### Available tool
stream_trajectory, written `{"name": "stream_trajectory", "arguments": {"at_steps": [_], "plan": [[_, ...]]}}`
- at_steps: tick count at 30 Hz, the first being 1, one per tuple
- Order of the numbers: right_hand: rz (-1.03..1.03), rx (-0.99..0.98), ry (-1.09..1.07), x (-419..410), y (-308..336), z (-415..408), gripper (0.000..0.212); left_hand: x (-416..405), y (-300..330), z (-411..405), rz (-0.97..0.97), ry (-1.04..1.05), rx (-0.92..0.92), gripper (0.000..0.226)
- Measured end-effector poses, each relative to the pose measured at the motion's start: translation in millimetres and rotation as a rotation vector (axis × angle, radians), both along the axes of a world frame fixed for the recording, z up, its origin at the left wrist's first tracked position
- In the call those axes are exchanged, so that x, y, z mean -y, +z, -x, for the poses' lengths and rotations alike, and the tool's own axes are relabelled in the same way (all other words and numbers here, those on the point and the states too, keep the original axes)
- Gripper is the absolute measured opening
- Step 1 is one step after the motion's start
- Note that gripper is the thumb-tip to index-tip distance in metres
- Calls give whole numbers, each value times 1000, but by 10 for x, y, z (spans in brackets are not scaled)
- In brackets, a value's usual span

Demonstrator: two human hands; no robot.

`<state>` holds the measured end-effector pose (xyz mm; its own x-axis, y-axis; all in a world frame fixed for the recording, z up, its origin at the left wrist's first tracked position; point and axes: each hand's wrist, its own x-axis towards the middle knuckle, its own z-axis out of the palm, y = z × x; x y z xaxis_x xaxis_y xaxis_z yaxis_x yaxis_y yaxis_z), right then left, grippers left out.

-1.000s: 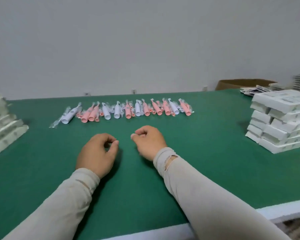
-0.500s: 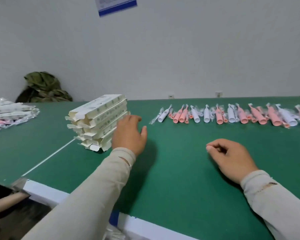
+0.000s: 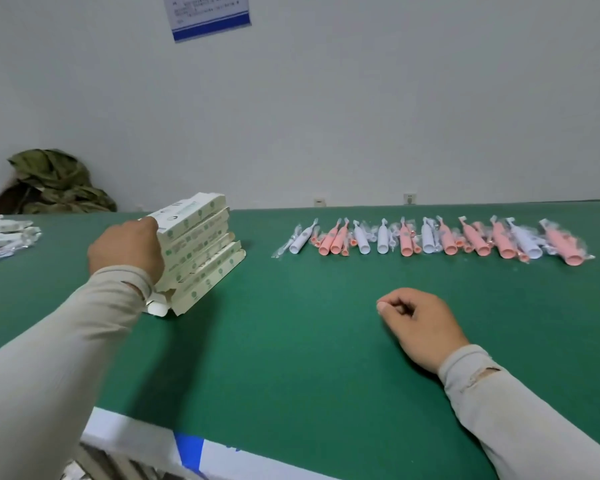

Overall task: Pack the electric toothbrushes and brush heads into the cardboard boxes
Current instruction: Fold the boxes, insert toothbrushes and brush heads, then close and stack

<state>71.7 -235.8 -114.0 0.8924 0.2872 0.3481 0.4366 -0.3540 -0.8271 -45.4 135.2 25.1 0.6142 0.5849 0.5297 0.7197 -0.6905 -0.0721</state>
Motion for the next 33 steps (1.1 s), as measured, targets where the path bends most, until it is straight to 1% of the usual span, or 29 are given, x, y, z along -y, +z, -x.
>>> {"name": "stream_trajectory", "arguments": {"at_steps": [3, 6, 10, 16, 18, 20, 22, 23, 24, 25, 28, 29, 30, 31, 33], "plan": [[2, -4, 4, 7, -8, 6, 19, 18, 21, 10, 1, -64, 29, 42], [12, -5, 9, 6, 5, 11, 18, 27, 16, 35, 10, -101, -10, 43], [-4, -17, 5, 3, 19, 27, 18, 16, 3, 59, 20, -126, 30, 35], [-13, -31, -3, 10, 38, 40, 17, -13, 107, 60, -37, -184, 250, 29], [-21, -28, -11, 19, 54, 49, 16, -2, 217, 42, -13, -203, 362, 29], [-54, -13, -31, 21, 81, 67, 16, 102, 321, 32, 63, -268, 519, 24], [-131, 1, -50, 1, 122, 83, 15, 363, 348, -12, 230, -382, 679, 20], [-186, -6, -43, -10, 145, 96, 13, 548, 320, -54, 341, -434, 724, 20], [-246, -29, -18, -20, 170, 113, 11, 763, 261, -112, 481, -484, 745, 20], [-300, -71, 24, -28, 190, 132, 15, 1002, 168, -192, 661, -535, 746, 20], [-419, -265, 145, -37, 219, 171, 38, 1772, -223, -447, 1385, -671, 687, 21], [-477, -315, 148, -32, 230, 167, 40, 2006, -355, -519, 1606, -692, 641, 22], [-546, -349, 132, -18, 245, 154, 38, 2200, -478, -584, 1767, -709, 582, 22], [-607, -362, 96, 7, 259, 126, 33, 2352, -590, -654, 1866, -733, 518, 22], [-647, -336, 0, 87, 289, 64, 23, 2557, -760, -779, 1935, -781, 433, 20]]}}
